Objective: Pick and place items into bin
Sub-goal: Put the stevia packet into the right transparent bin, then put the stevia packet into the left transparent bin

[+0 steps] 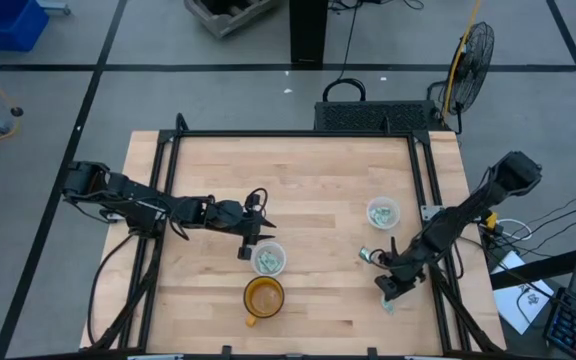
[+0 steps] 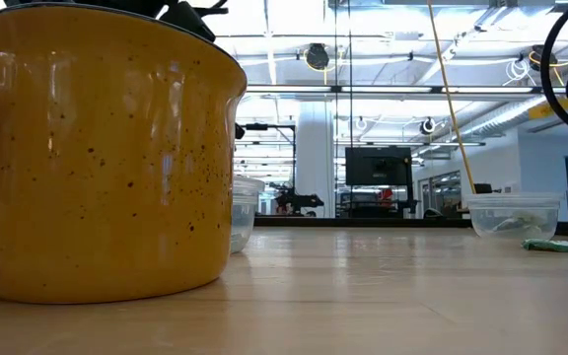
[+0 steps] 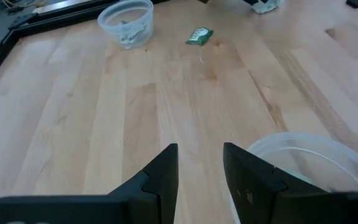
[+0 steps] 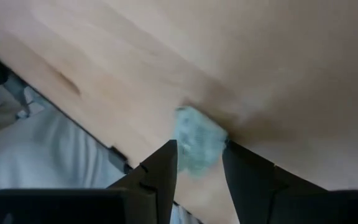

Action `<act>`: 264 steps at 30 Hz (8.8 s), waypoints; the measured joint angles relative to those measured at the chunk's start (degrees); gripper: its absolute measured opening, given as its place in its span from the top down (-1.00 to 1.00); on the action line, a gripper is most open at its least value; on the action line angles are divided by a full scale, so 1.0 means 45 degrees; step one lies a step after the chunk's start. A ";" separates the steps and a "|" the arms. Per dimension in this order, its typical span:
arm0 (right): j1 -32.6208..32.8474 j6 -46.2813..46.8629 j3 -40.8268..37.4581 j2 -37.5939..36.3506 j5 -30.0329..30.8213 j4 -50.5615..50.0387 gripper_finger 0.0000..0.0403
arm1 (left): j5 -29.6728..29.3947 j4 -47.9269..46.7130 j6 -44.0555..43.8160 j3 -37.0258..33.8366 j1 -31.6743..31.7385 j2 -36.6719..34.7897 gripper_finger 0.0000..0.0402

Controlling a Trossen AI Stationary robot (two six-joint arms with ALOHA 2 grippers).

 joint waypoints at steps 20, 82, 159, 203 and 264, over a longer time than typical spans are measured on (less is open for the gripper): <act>-0.0021 -0.0528 0.0013 0.1876 0.1596 0.2935 0.98 | -0.0330 0.0141 0.2086 0.0000 0.0000 0.0000 0.33; -1.1287 -2.4232 0.4722 -0.6894 0.5641 -1.0243 1.00 | -0.0209 0.2006 0.2312 0.1122 0.1263 0.0000 0.33; -0.3900 -1.1950 0.3065 -0.1718 0.2620 -0.6050 0.98 | -0.0180 0.0457 0.0599 0.1122 0.1297 0.0000 0.33; -0.6411 -2.1294 0.7381 0.2059 1.1167 -0.4826 1.00 | 0.0000 0.0757 -0.0706 0.1112 0.1477 -0.0005 0.33; -0.8452 -2.5097 0.6334 -0.0354 1.1786 0.0463 1.00 | 0.0962 0.3148 -0.3257 0.2970 0.2154 0.4492 0.33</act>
